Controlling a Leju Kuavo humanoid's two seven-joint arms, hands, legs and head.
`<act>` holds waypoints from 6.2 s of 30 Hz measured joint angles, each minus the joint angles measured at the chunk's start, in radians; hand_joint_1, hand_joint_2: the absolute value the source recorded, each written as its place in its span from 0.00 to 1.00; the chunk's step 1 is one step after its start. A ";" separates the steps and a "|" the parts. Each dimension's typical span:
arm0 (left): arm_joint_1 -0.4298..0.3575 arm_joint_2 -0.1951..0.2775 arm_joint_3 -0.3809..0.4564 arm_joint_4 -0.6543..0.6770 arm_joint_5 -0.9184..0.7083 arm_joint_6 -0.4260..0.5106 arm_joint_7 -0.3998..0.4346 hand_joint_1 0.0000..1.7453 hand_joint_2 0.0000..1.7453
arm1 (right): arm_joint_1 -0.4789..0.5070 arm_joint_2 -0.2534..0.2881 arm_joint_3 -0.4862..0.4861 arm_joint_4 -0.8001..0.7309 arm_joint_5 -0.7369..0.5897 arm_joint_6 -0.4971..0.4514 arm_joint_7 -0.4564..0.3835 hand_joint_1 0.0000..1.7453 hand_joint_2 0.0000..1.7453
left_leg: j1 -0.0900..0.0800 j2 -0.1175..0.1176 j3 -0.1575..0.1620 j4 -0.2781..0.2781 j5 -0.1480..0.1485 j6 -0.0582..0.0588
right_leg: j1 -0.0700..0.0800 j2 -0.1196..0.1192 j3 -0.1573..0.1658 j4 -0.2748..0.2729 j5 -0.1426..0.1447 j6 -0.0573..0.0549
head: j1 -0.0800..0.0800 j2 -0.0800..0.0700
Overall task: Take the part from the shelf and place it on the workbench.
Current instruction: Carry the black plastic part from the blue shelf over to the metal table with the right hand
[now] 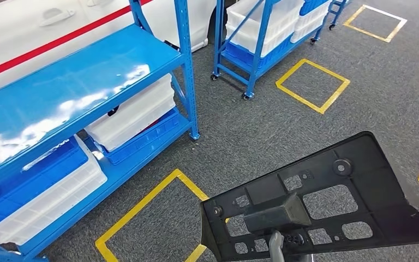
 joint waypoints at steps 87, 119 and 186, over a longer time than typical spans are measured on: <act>0.014 -0.066 -0.018 -0.014 -0.087 0.021 -0.033 0.00 0.00 | 0.095 0.050 -0.120 -0.098 -0.022 0.101 0.001 1.00 1.00 | 0.009 -0.055 -0.020 0.025 -0.008 0.018 | -0.008 0.070 -0.144 0.267 -0.091 0.025 | 0.004 0.000; 0.012 -0.068 -0.002 -0.019 -0.088 0.009 -0.051 0.00 0.00 | 0.092 0.052 -0.128 -0.095 -0.014 0.115 0.000 1.00 1.00 | 0.016 -0.046 -0.028 0.026 -0.004 0.012 | -0.005 0.053 -0.097 0.178 -0.045 0.023 | 0.010 0.000; 0.001 -0.062 0.007 -0.017 -0.105 -0.005 -0.031 0.00 0.00 | 0.094 0.052 -0.108 -0.103 0.080 0.059 0.011 1.00 1.00 | 0.014 -0.091 0.128 0.004 -0.097 -0.019 | 0.013 0.064 -0.083 0.029 0.045 -0.018 | 0.000 0.000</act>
